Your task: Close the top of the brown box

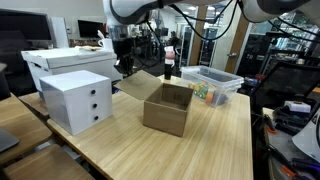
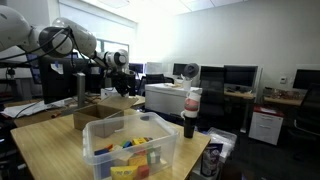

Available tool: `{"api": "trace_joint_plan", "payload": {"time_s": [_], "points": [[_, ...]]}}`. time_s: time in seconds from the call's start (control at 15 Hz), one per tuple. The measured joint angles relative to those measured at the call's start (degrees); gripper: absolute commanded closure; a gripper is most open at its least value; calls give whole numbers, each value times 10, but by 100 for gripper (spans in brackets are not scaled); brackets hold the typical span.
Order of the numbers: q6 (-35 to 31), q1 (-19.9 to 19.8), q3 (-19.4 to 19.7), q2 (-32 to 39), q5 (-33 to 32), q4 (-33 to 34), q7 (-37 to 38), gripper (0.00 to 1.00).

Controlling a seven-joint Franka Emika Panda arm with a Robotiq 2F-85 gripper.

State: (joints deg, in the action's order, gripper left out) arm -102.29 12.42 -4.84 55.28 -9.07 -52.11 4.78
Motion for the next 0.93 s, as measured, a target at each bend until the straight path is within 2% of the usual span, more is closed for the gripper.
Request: {"api": "trace_joint_plan", "payload": {"time_s": [0.4, 0.93], "points": [[39, 7, 0, -14, 0, 29, 14, 96], [24, 6, 1, -26, 0, 26, 44, 97]]}}
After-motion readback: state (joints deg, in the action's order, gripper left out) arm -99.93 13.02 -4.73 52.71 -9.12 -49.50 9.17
